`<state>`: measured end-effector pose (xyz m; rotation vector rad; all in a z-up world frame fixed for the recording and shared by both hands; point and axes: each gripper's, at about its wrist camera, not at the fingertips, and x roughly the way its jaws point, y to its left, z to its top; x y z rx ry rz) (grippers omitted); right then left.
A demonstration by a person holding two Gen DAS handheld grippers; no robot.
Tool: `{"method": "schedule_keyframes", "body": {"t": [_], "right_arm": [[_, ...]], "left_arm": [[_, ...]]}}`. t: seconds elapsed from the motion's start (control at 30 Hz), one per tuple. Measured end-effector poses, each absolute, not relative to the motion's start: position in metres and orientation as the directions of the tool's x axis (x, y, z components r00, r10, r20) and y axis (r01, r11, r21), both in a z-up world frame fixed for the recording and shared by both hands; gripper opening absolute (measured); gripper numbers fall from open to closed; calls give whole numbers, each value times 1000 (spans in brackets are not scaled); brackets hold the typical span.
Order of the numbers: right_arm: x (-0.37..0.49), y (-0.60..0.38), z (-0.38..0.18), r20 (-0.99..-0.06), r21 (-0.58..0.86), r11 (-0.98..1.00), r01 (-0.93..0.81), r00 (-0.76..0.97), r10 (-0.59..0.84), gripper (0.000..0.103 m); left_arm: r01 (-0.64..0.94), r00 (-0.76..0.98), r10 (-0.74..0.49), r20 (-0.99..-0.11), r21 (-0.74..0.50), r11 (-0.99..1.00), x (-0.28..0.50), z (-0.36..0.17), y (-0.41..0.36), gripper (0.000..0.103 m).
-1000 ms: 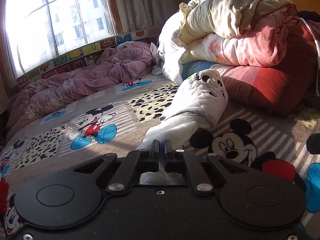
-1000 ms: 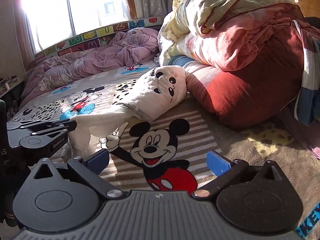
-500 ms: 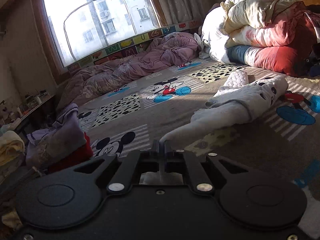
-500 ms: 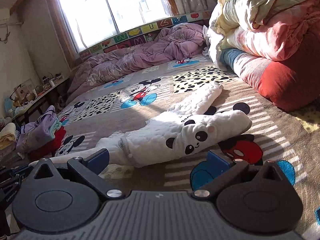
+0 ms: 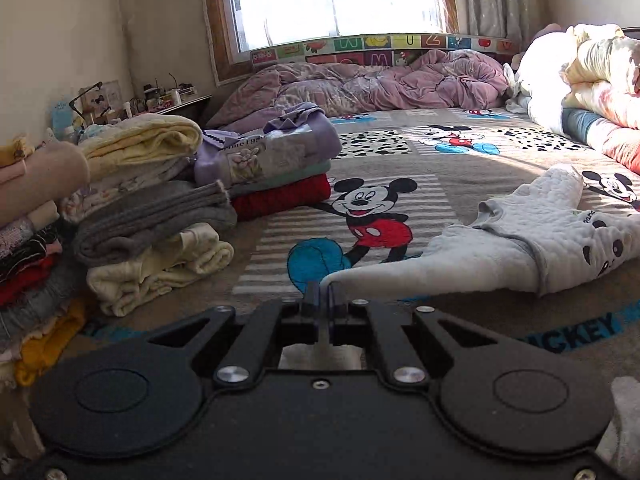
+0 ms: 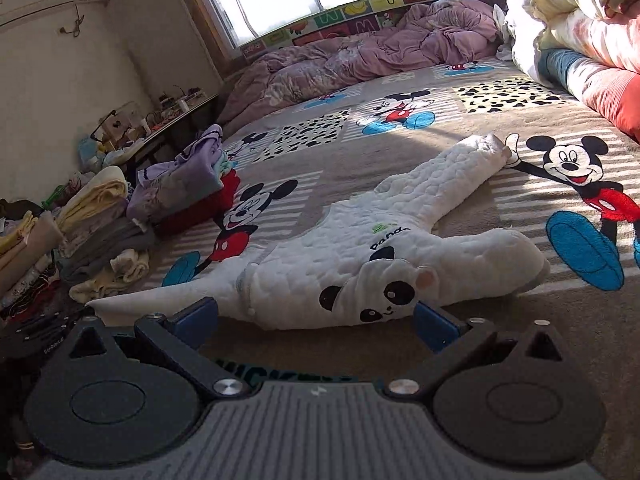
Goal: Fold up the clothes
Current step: 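Pull the garment sleeve with the left tool to spread it flat on the bed, then grasp the garment shoulder with the left tool while the right tool grasps the collar edge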
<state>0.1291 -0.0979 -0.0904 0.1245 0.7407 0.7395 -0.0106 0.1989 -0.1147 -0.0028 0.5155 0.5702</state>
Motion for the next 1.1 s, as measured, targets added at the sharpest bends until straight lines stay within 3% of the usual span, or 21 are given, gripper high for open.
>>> {"method": "schedule_keyframes", "body": {"t": [0.13,0.23,0.3,0.4,0.7,0.83,1.1], "right_arm": [[106,-73,-85,-612,273,753,-598,496,616,103],[93,-61,-76,-622,250,748,-615,490,611,103],[86,-59,-70,-622,217,750,-625,504,599,103],[79,-57,-64,-623,159,753,-638,527,578,103],[93,-48,-62,-635,53,730,-681,541,551,103],[102,-37,-61,-632,-36,669,-742,535,560,103],[150,4,-58,-736,-142,519,-843,441,514,103]], "left_arm": [[-583,672,545,-502,95,807,-24,-116,228,3],[-610,653,527,-544,35,792,-35,-118,239,16],[-597,691,502,-520,-20,802,-48,-111,234,69],[-564,738,460,-494,-77,822,-57,-101,227,71],[-417,807,239,-540,-235,878,-32,-97,207,71],[-349,792,145,-593,-244,905,-4,-98,200,71],[-316,753,105,-650,-217,924,50,-105,211,71]]}}
